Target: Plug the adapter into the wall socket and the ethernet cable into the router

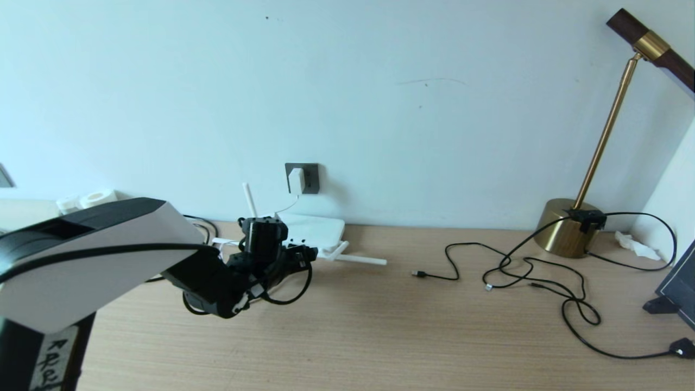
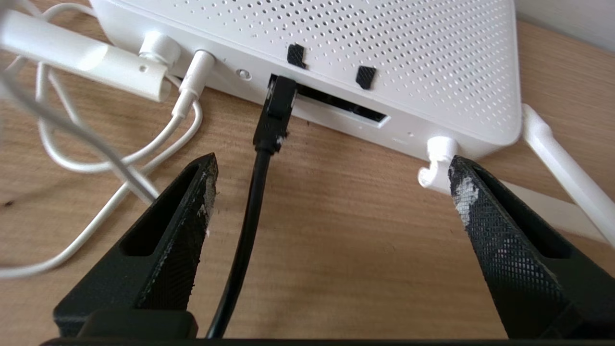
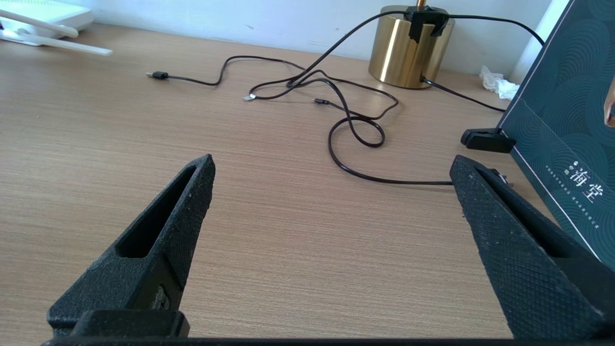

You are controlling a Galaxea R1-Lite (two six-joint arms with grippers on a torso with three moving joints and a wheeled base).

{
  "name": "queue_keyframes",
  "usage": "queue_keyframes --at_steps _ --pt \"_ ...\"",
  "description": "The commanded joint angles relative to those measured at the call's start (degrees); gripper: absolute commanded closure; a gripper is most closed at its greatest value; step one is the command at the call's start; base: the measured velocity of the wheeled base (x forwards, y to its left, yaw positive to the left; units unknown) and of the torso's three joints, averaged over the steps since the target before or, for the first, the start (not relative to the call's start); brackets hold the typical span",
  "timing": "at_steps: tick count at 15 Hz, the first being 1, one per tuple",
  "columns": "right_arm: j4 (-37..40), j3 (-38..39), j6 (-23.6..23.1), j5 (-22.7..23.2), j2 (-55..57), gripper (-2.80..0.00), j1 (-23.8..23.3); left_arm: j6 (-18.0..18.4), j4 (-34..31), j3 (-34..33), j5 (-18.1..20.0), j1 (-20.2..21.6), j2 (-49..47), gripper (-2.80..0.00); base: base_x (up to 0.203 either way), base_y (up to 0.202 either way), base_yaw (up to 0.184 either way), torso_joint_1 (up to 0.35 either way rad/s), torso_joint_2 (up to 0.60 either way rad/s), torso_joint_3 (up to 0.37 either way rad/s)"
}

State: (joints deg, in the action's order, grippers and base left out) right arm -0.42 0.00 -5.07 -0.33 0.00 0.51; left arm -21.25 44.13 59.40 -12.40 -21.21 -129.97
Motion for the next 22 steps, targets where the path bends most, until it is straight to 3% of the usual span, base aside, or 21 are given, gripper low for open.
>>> queue_keyframes --at_steps 1,4,5,9,11,16,19,20,22 --pt "0.0 0.2 0.0 0.0 0.1 -2.80 0.0 0.1 0.3 -2.6 0.0 -0.4 4.2 -2.80 0.000 0.000 0.000 0.000 0.00 0.000" --pt "0.0 0.2 0.0 0.0 0.1 -2.80 0.0 2.7 0.3 -6.9 -0.2 -0.7 12.6 -2.80 0.000 0.000 0.000 0.000 0.00 0.000" --pt "0.0 0.2 0.0 0.0 0.1 -2.80 0.0 3.4 0.2 -8.5 -0.3 -0.7 16.0 0.00 0.000 0.000 0.000 0.000 0.00 0.000" --pt "0.0 0.2 0.0 0.0 0.1 -2.80 0.0 8.0 -1.7 -13.6 -1.1 -1.1 34.6 0.00 0.000 0.000 0.000 0.000 0.00 0.000" --pt "0.0 0.2 0.0 0.0 0.1 -2.80 0.0 11.5 -7.2 -13.7 -1.9 -1.1 46.9 0.00 0.000 0.000 0.000 0.000 0.00 0.000" --pt "0.0 0.3 0.0 0.0 0.1 -2.80 0.0 18.1 -37.8 -13.0 -3.4 -0.2 83.3 0.00 0.000 0.000 0.000 0.000 0.00 0.000" --pt "0.0 0.3 0.0 0.0 0.1 -2.80 0.0 20.2 -56.6 -16.3 -4.6 10.8 103.2 0.00 0.000 0.000 0.000 0.000 0.00 0.000" --pt "0.0 0.2 -0.1 0.0 0.1 -2.80 0.0 20.9 -60.4 -20.7 -3.5 15.9 108.8 0.00 0.000 0.000 0.000 0.000 0.00 0.000" --pt "0.0 0.2 0.5 0.0 0.1 -2.80 0.0 22.5 -62.2 -35.4 1.4 19.4 114.5 0.00 0.000 0.000 0.000 0.000 0.00 0.000"
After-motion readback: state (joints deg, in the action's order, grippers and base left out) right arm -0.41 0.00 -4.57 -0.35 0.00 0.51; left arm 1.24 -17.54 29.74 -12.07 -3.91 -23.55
